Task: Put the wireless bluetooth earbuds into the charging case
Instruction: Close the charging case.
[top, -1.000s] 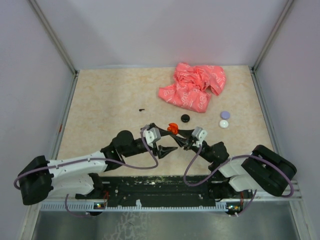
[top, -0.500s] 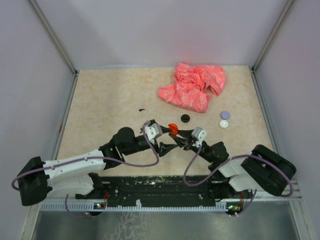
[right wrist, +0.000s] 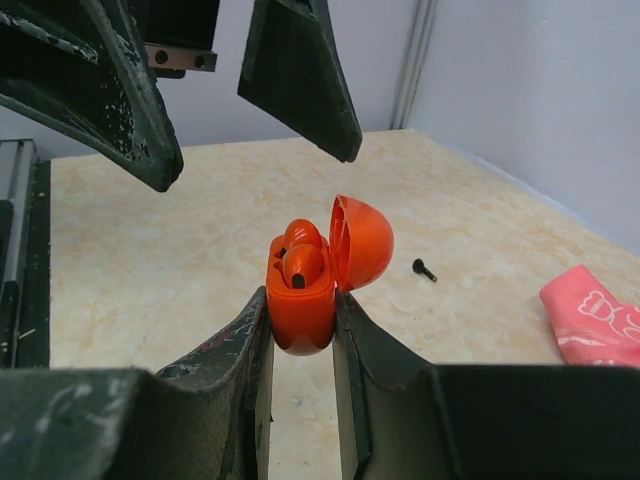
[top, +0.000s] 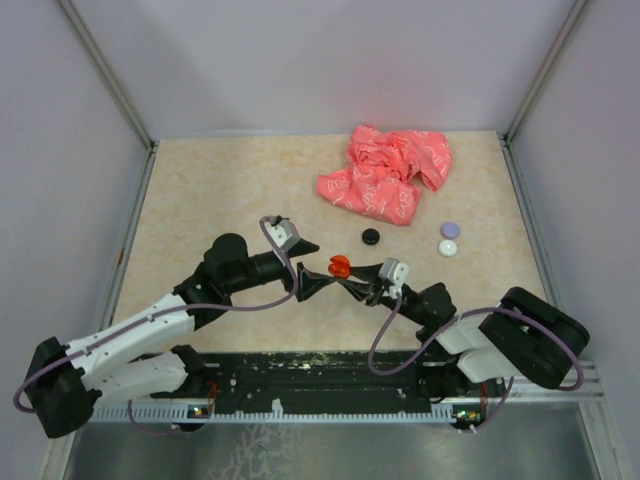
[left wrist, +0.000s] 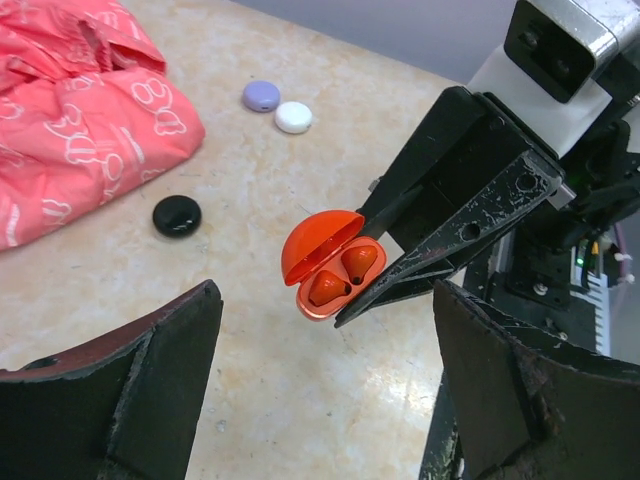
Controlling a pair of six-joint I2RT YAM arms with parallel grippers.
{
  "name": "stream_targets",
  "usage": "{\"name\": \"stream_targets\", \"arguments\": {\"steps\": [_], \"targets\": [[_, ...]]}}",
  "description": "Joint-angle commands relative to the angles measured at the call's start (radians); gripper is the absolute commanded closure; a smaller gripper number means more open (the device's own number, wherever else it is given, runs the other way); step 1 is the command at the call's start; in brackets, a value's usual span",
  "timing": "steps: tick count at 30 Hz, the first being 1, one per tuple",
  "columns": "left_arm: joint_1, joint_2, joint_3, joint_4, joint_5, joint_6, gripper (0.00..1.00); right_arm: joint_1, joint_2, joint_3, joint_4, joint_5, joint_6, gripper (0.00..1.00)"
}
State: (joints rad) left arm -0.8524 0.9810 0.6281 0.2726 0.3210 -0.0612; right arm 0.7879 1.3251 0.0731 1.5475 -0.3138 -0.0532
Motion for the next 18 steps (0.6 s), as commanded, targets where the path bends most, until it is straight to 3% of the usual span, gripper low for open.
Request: {"name": "stream_targets", "arguments": {"steps": [1,5,18], "targets": [[0.048,0.033,0.021,0.030,0.192,-0.050,0.09,0.005,0.017,0.037,0.088,-0.078,0.036,1.00],[0.076,0.098,0.038,0.084,0.326,-0.080,0.10,0.005,0.037,0.039,0.119,-0.096,0.053,1.00],[0.078,0.208,0.087,0.116,0.515,-0.104,0.17,0.004,0.025,0.048,0.086,-0.109,0.065,1.00]]}}
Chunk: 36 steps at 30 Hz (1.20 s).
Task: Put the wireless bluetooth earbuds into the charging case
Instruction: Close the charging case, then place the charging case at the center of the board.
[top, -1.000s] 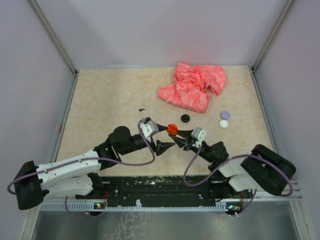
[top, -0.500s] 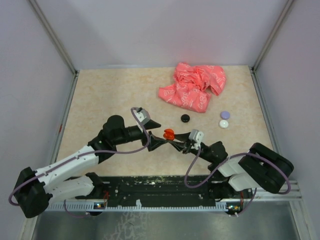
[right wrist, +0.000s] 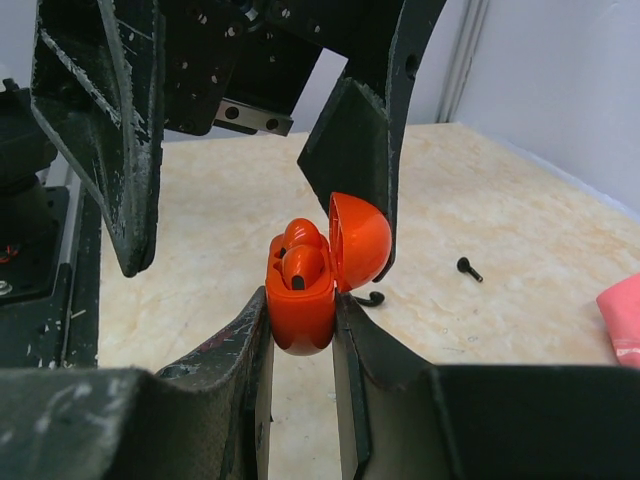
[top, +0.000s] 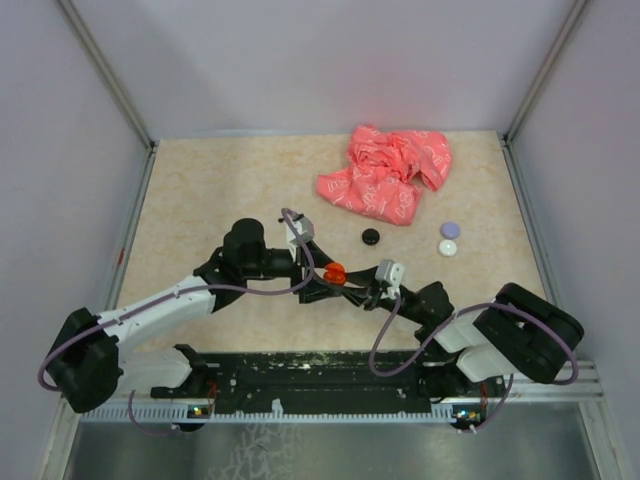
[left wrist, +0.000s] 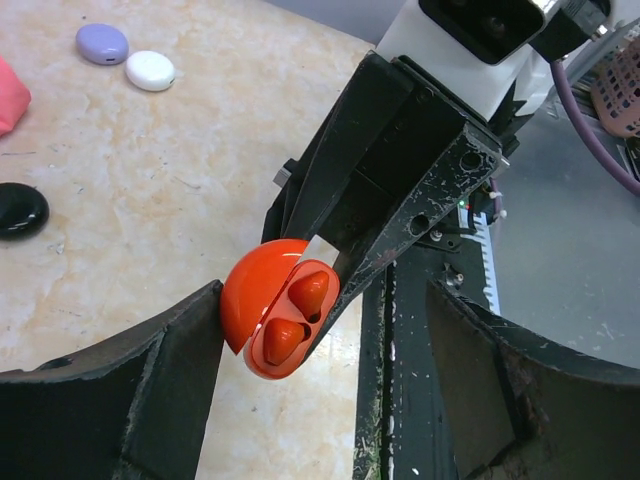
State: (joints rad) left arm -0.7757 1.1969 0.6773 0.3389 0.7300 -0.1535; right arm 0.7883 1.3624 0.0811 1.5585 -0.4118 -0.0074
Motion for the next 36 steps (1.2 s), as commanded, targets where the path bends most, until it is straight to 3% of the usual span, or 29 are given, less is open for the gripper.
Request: {"name": "stream_targets", "arguments": {"steps": [1,9,14,24,29,36], "targets": [[0.001,-0.012,0.036,0.054,0.124,-0.013,0.17,0.003,-0.012,0.043,0.067,-0.010,0.020,1.00],[0.001,-0.079,0.024,0.046,0.163,-0.012,0.20,-0.016,0.014,0.060,0.050,-0.025,0.074,1.00],[0.002,-0.153,0.024,-0.034,0.094,0.025,0.20,-0.030,0.033,0.070,0.057,-0.038,0.119,1.00],[0.058,-0.240,0.115,-0.498,-0.572,0.019,0.15,-0.106,0.054,0.120,-0.075,-0.022,0.327,1.00],[0.162,-0.259,0.128,-0.676,-0.706,0.029,0.12,-0.162,0.029,0.141,-0.297,-0.008,0.450,1.00],[0.282,-0.324,0.075,-0.716,-0.761,0.070,0.09,-0.216,-0.078,0.219,-0.779,0.045,0.476,1.00]]}}
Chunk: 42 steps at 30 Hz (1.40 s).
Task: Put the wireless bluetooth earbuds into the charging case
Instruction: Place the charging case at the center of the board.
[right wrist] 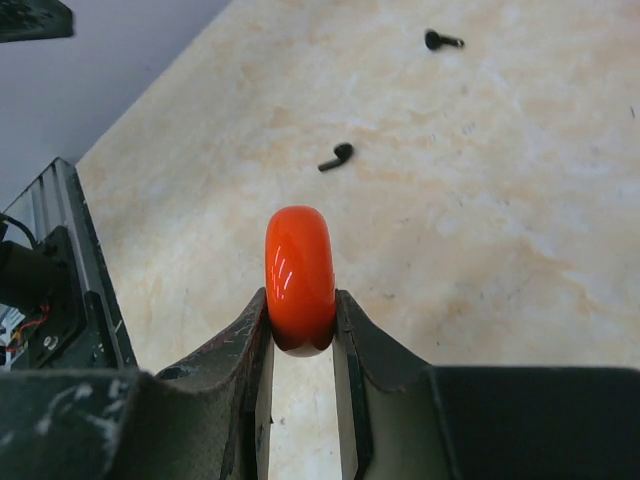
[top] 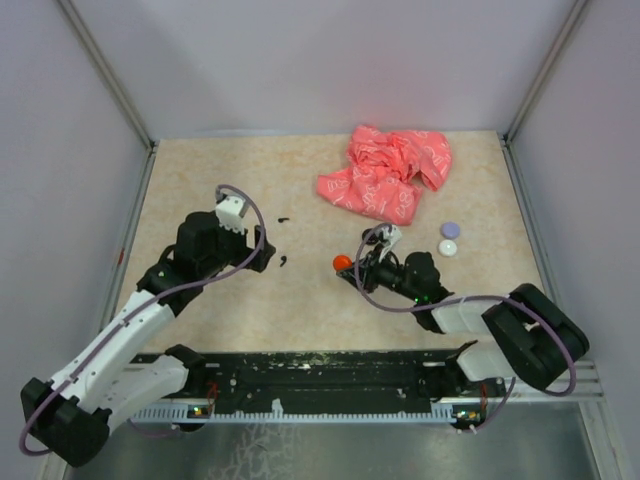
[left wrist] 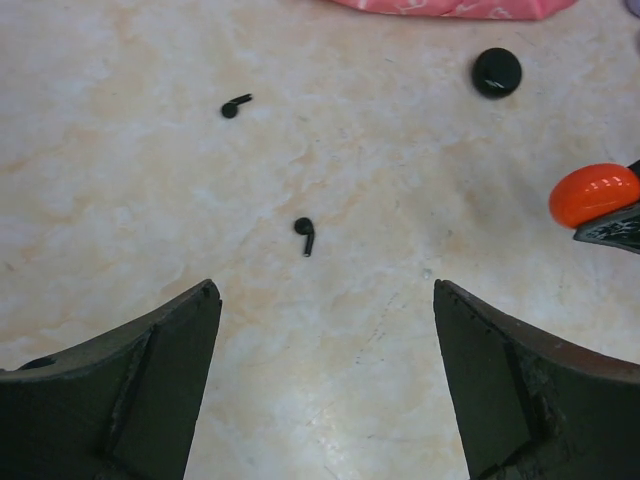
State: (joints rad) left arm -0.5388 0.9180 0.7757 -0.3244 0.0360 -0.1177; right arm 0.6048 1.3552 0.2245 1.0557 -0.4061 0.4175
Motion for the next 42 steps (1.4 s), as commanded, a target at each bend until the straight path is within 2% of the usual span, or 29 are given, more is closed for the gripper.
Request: {"name": "stream_targets", "arguments": {"steps": [1,5,8,12,19,25,32,42], "targets": [[0.054,-0.050,-0.036,-0.046,-0.066,0.038,0.08,-0.045,-0.083,0.087,-0.332,0.043,0.054,1.00],[0.083,-0.070,-0.066,-0.035,-0.069,0.046,0.05,-0.122,-0.118,0.137,-0.560,0.057,0.059,1.00],[0.103,-0.095,-0.075,-0.040,-0.074,0.047,0.02,-0.202,-0.119,0.160,-0.659,0.048,0.087,1.00],[0.126,-0.126,-0.084,-0.041,-0.071,0.047,0.01,-0.306,-0.100,0.188,-0.727,0.050,0.118,1.00],[0.163,-0.163,-0.098,-0.038,-0.034,0.047,0.00,-0.417,0.019,0.294,-0.806,0.077,0.112,1.00],[0.183,-0.193,-0.111,-0.027,-0.010,0.046,0.00,-0.491,0.139,0.377,-0.836,0.083,0.120,0.94],[0.214,-0.208,-0.116,-0.019,0.011,0.038,0.00,-0.514,0.163,0.413,-0.912,0.156,0.108,0.83],[0.240,-0.215,-0.125,-0.018,0.015,0.027,0.00,-0.534,0.101,0.446,-1.113,0.357,0.110,0.57]]}}
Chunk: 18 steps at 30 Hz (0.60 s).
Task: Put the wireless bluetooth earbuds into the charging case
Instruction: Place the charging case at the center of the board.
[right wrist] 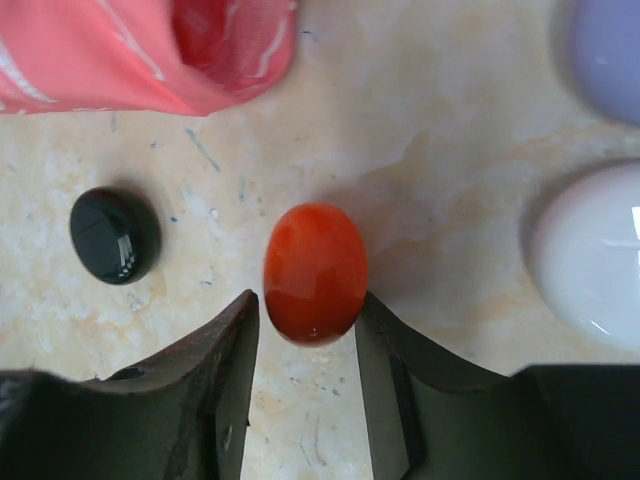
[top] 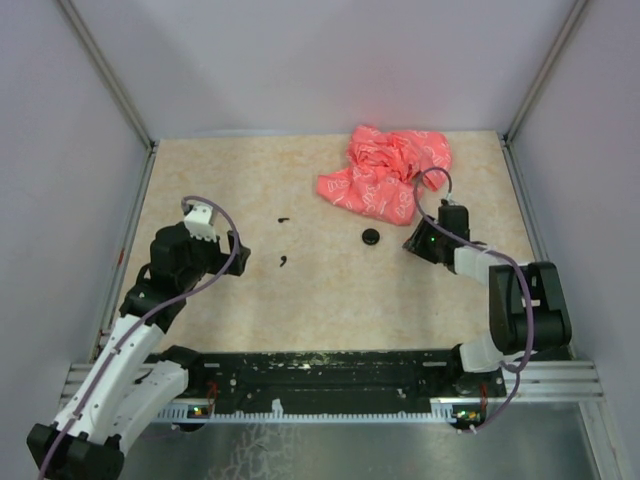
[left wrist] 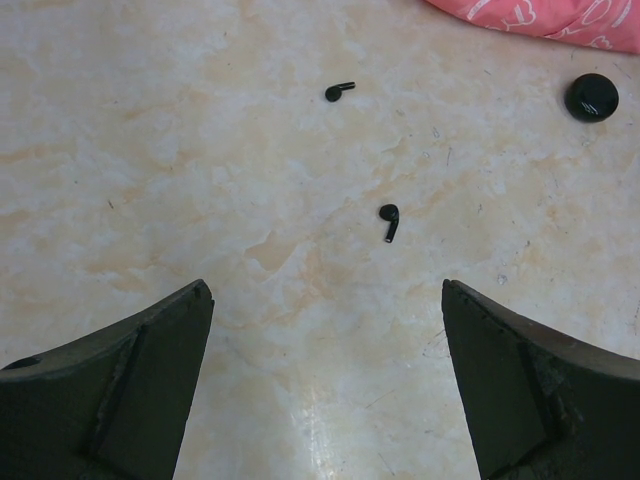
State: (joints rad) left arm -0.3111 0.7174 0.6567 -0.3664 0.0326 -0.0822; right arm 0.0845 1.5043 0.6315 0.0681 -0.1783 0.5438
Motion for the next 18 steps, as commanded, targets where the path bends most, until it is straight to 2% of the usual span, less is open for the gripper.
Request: {"name": "stream_targets", "arguments": {"steps": [1,3,9,10,13,18], "targets": [[0.015,-0.013,-0.007,0.025,0.021,-0.010,0.00,-0.014,-0.059,0.040,-0.142,0.147,-0.021,0.55],[0.021,-0.011,-0.006,0.026,0.024,-0.012,0.00,-0.014,-0.084,0.041,-0.175,0.183,-0.030,0.51],[0.032,-0.012,-0.009,0.029,0.016,-0.019,0.00,-0.001,-0.166,0.061,-0.231,0.190,-0.082,0.48],[0.035,-0.014,-0.011,0.030,0.014,-0.020,0.00,0.012,-0.188,0.062,-0.231,0.196,-0.092,0.47],[0.042,-0.011,-0.012,0.034,0.013,-0.024,0.00,0.076,-0.239,0.064,-0.217,0.227,-0.119,0.31],[0.051,-0.005,-0.013,0.035,0.008,-0.035,0.00,0.206,-0.249,0.080,-0.172,0.296,-0.167,0.27]]}}
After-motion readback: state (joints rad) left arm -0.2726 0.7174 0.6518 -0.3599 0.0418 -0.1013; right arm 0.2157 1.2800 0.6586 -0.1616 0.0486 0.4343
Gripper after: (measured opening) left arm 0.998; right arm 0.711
